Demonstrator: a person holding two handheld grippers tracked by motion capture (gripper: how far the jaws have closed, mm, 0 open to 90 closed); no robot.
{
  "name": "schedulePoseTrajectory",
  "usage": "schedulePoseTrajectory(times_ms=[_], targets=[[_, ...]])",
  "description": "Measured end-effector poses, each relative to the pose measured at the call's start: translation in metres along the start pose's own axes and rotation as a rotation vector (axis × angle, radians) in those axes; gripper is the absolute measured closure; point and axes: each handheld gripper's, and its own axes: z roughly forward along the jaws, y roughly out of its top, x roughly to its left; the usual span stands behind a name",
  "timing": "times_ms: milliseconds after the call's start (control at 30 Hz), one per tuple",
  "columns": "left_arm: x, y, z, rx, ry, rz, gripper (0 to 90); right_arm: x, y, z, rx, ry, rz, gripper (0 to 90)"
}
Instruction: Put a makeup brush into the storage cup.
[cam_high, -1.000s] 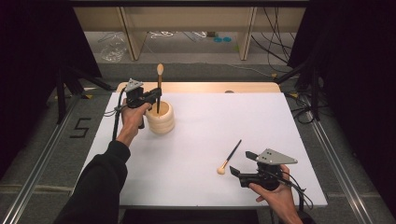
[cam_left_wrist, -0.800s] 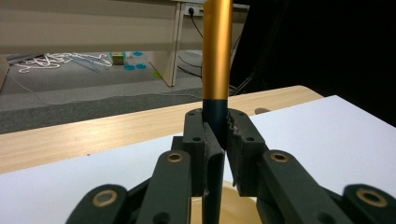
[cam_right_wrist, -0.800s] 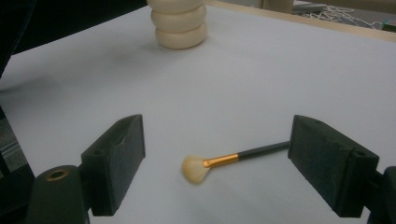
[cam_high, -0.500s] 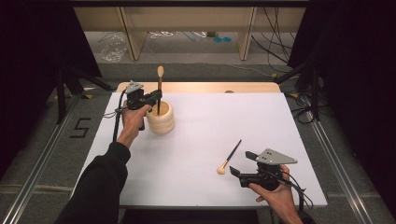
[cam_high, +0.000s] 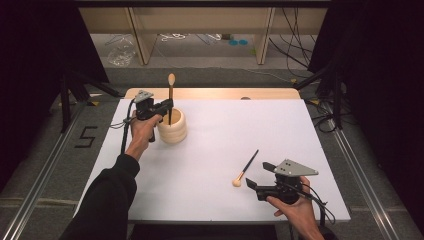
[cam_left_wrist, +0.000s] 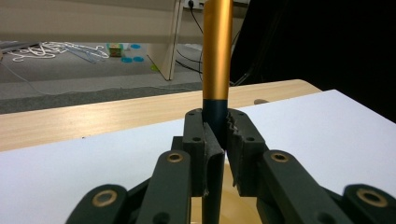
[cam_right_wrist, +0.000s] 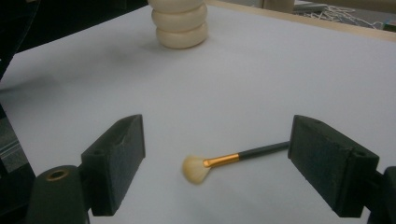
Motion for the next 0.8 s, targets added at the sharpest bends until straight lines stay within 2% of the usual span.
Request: schedulePoseTrajectory(times_ms=[100,233,367,567,800], targets=[[0.0002,-0.0017,0.0,0.001,0.001,-0.006,78.6,0.0001,-0.0001,0.0001,0.002,0.002,0.003,19.7],[-0.0016,-0.0034,0.0002,0.016,-0.012,0.005,78.5,0.0,0.0,-0.0002,0.007,0.004,-0.002,19.7],[-0.0012,-0.0064,0.0008,0.039,-0.003,0.015,76.8,0.0001,0.0,0.0,0.002,0.0,0.0,19.7],[-0.0016,-0.0057,-0.0015,0.038,0.016,0.027,57.4,0.0001,-0.0001,0.0002,0.003,0.002,0.002,19.7],[-0.004,-0.0026,-0.0073,0.048,0.015,0.039,48.7,0.0001,-0.0003,0.0012,-0.003,0.007,0.003,19.7]])
